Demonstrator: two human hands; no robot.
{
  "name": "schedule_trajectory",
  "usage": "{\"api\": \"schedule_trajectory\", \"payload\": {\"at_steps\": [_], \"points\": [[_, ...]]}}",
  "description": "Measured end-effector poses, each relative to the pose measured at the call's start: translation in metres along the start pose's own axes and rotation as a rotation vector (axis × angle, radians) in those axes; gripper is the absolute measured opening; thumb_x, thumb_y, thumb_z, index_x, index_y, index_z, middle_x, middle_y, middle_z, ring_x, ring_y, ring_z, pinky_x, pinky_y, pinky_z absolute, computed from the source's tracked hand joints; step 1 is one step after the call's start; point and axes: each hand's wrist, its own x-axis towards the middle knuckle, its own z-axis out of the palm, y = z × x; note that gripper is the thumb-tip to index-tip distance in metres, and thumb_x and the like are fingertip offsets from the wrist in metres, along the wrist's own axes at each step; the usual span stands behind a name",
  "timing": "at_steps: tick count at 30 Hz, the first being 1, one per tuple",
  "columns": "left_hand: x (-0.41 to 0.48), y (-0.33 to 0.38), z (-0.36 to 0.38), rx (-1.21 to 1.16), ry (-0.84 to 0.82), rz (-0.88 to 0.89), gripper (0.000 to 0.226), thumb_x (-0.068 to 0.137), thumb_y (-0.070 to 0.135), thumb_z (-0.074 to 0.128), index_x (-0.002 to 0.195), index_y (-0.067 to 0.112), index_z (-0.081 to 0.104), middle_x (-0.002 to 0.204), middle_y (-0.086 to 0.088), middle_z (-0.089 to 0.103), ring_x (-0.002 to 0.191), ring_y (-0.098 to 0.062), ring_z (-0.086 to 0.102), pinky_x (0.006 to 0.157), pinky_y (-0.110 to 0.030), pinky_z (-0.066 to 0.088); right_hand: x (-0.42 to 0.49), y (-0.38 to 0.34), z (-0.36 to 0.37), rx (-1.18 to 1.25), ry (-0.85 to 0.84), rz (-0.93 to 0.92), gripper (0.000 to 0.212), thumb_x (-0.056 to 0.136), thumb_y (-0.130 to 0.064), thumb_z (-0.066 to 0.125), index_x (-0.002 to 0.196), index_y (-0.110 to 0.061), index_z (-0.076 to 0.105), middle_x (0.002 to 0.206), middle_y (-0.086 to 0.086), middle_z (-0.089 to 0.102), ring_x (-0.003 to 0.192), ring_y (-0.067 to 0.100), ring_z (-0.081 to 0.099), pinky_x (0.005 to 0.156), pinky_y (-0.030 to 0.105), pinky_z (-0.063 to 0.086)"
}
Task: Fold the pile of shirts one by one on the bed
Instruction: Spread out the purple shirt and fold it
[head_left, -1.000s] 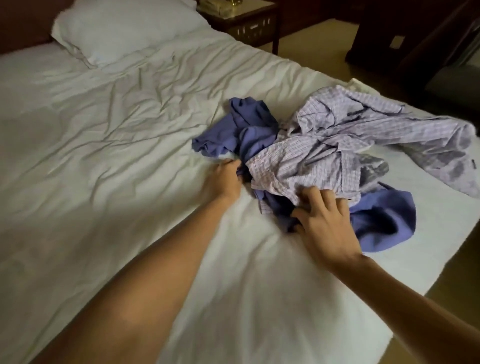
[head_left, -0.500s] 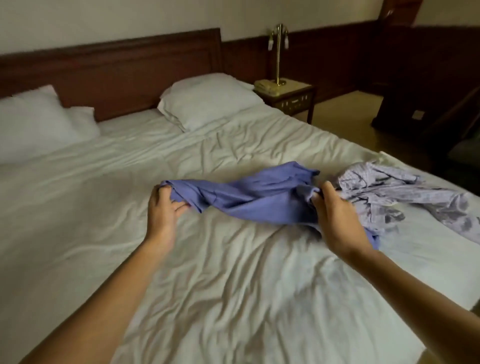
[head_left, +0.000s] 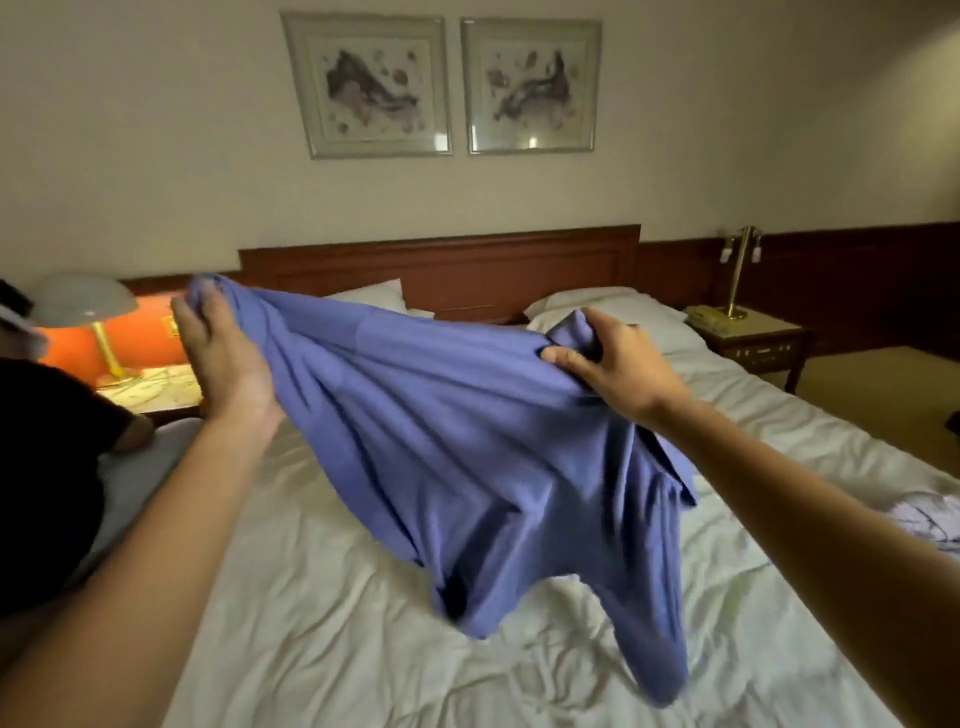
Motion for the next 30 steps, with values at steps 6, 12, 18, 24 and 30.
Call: {"api": "schedule_trajectory", "payload": {"at_steps": [6,12,18,24,30], "points": [[-0.005,-0.018,-0.072,0.287,-0.086,0.363,0.011,0.105,0.028,0.039,0.101,0.019,0.041,0.086,0.016,0.049,0.074,0.014,0.049,0.074,-0.006,0.035,-0.028,-0.001,0.071,0.012,-0.026,0.074,0.047,0.086,-0.052,0.068,0.074,-0.016,0.041,0.064,0.001,0.048,0.057,0.010,0.040,0.052,0.015,0.033],[-0.081,-0.158,-0.139,0.353,-0.357,0.212,0.031,0.098,0.042,0.052,0.105,0.017,0.033,0.096,0.006,0.047,0.090,-0.008,0.047,0.086,-0.027,0.038,-0.152,0.081,0.176,0.028,-0.177,0.121,0.053,0.081,-0.053,0.073,0.070,-0.017,0.036,0.059,-0.001,0.042,0.052,0.010,0.037,0.050,0.023,0.029],[-0.158,-0.249,-0.218,0.572,-0.621,0.219,0.042,0.085,0.007,0.077,0.106,0.014,0.042,0.102,-0.003,0.053,0.096,-0.019,0.053,0.079,-0.024,0.044,-0.234,0.117,0.203,0.139,-0.358,0.073,0.019,0.085,-0.016,0.077,0.086,-0.011,0.058,0.084,0.010,0.058,0.076,0.017,0.051,0.070,0.029,0.037],[-0.168,-0.247,-0.258,0.605,-0.609,0.070,0.016,0.092,0.007,0.068,0.103,0.004,0.056,0.090,-0.009,0.062,0.088,-0.024,0.057,0.072,-0.020,0.045,-0.260,0.106,0.187,0.080,-0.347,0.136,0.011,0.094,-0.020,0.066,0.091,-0.015,0.057,0.085,0.003,0.061,0.080,0.024,0.055,0.071,0.037,0.041],[-0.145,-0.163,-0.231,0.972,-0.402,0.421,0.010,0.100,0.019,0.052,0.105,0.021,0.044,0.073,-0.003,0.047,0.070,-0.029,0.048,0.062,-0.036,0.038,-0.245,0.059,0.151,0.388,-0.191,0.112,0.011,0.097,-0.026,0.061,0.089,-0.020,0.058,0.073,-0.022,0.059,0.066,-0.004,0.052,0.064,0.011,0.041]]}}
